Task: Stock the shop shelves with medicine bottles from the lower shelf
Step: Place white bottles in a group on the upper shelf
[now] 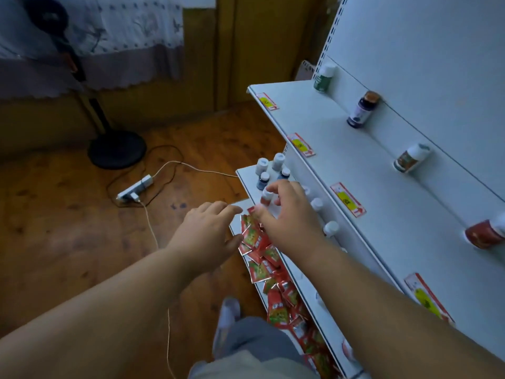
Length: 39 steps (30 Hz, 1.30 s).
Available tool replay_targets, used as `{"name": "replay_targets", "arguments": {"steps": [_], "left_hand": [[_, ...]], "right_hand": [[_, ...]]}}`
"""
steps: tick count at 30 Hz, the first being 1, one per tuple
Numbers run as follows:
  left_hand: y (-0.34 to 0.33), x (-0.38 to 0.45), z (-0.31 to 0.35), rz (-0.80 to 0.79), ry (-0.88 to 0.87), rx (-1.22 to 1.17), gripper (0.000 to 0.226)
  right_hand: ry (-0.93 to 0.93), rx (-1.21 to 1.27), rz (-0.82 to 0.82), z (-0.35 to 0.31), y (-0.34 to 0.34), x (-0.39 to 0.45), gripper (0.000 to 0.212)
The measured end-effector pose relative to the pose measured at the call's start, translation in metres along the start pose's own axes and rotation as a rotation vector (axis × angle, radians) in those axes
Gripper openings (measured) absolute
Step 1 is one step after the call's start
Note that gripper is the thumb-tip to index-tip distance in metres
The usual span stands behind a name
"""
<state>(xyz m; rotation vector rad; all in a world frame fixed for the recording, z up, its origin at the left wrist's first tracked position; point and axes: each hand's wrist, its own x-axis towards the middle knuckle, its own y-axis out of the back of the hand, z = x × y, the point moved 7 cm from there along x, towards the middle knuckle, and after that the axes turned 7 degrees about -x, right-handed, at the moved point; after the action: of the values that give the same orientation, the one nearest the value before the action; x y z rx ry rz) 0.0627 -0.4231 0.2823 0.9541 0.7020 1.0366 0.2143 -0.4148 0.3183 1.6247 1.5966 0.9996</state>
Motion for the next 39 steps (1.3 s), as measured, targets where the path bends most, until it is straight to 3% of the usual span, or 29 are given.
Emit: {"name": "replay_targets", "arguments": {"steps": [5,12,17,22,26,32,39], "left_hand": [[0.0,0.099,-0.046,-0.067,-0.051,0.033,0.059],[0.028,0.194,-0.159,-0.173,-0.033,0.13,0.059],[0.014,0.278,-0.201,-0.231,-0.154,0.099,0.065],[-0.025,0.363,-0.244,-0.331,-0.368,0.12,0.067],[-0.068,0.406,-0.268,-0.409,-0.463,0.121,0.068],[-0.154,0.46,-0.284,-0.391,-0.468,0.025,0.07],[-0.245,0.502,-0.283,-0.327,-0.477,-0.054,0.072]], "right_hand": [[-0.03,0.043,-0.05,0.016,-0.052,0.107,0.049],[-0.14,0.018,-0.094,0.02,-0.104,0.223,0.037],[-0.278,-0.063,-0.075,0.025,-0.151,0.283,0.037],[-0.505,-0.142,0.012,0.044,-0.206,0.332,0.041],[-0.662,-0.178,-0.01,0.07,-0.252,0.351,0.047],[-0.765,-0.251,0.006,0.156,-0.308,0.379,0.047],[-0.714,-0.299,0.1,0.247,-0.332,0.412,0.049]]}}
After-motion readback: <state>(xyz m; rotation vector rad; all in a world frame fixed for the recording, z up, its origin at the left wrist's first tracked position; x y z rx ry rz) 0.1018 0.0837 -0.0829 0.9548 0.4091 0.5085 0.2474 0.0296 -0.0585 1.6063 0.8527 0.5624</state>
